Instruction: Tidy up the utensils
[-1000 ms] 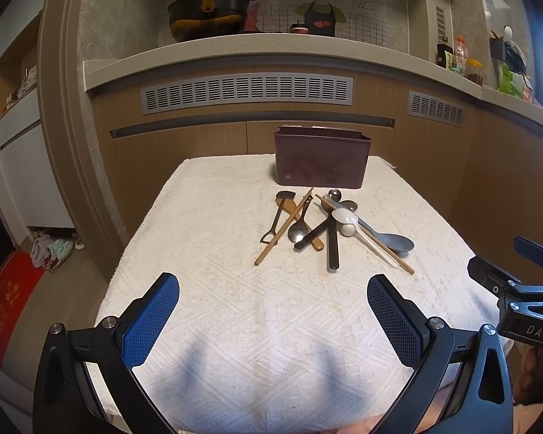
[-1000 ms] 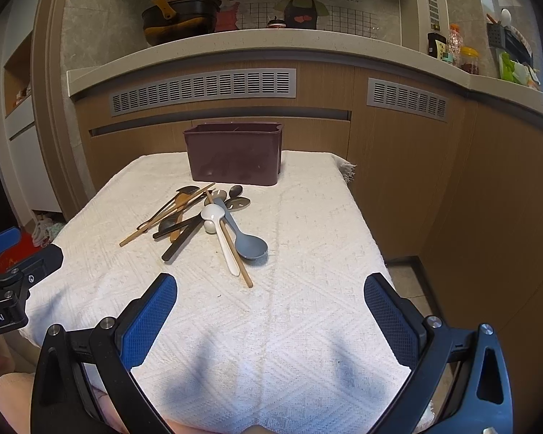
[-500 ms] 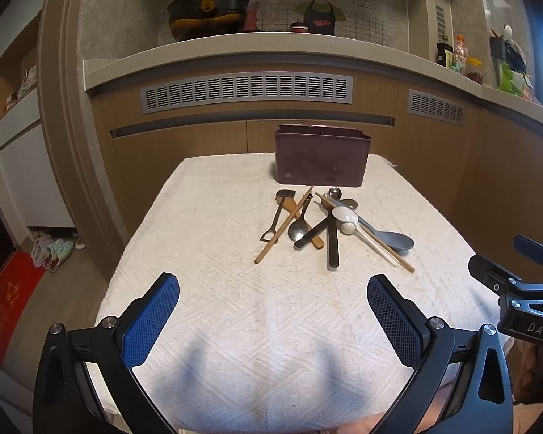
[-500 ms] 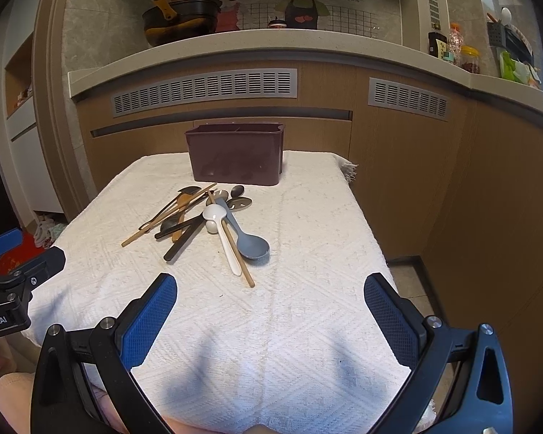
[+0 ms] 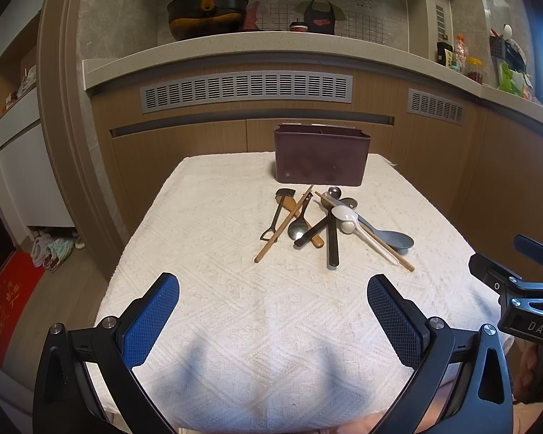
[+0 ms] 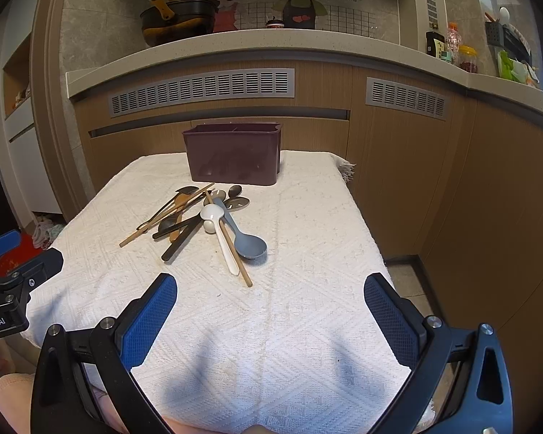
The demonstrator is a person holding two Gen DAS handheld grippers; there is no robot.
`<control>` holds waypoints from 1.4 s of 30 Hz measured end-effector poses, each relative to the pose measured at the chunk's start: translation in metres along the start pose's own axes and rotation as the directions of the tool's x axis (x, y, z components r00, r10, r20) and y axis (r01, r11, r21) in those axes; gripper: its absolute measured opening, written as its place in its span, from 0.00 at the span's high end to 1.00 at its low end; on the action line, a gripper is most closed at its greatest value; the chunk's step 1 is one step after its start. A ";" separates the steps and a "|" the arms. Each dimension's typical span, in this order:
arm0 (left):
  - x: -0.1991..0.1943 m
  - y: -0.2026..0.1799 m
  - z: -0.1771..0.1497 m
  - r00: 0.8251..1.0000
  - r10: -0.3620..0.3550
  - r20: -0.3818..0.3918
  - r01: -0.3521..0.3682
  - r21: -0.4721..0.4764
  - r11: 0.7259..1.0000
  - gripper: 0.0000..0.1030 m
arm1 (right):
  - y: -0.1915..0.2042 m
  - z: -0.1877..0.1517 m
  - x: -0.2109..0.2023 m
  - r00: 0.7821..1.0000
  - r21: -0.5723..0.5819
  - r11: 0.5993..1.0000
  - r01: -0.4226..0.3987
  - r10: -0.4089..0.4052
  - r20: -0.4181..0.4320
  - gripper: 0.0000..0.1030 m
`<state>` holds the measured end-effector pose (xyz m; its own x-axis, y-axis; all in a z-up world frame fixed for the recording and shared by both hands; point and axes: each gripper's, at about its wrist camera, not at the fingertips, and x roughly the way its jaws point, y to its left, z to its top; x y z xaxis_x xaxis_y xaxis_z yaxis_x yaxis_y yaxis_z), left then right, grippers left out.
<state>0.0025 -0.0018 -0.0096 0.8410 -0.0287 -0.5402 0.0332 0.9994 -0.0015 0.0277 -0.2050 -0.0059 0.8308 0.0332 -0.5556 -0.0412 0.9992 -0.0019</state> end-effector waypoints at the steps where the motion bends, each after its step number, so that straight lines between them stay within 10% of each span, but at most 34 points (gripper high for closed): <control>1: 0.001 0.000 0.001 1.000 -0.001 0.000 0.001 0.000 1.000 0.00 | 0.000 0.000 0.000 1.000 0.000 1.000 0.001 -0.001 0.000 0.00; 31: 0.003 -0.001 0.002 1.000 -0.011 -0.017 0.011 0.021 1.000 0.00 | -0.001 0.005 0.000 1.000 -0.011 1.000 -0.005 0.005 0.006 0.00; 42: 0.036 0.010 0.063 0.997 -0.068 0.020 0.066 0.086 0.994 0.00 | 0.001 0.063 0.040 0.999 -0.139 0.990 -0.029 0.033 0.027 0.00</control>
<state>0.0672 0.0058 0.0234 0.8474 -0.0968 -0.5220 0.1350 0.9902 0.0356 0.0959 -0.2007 0.0243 0.8434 0.0666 -0.5331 -0.1417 0.9847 -0.1011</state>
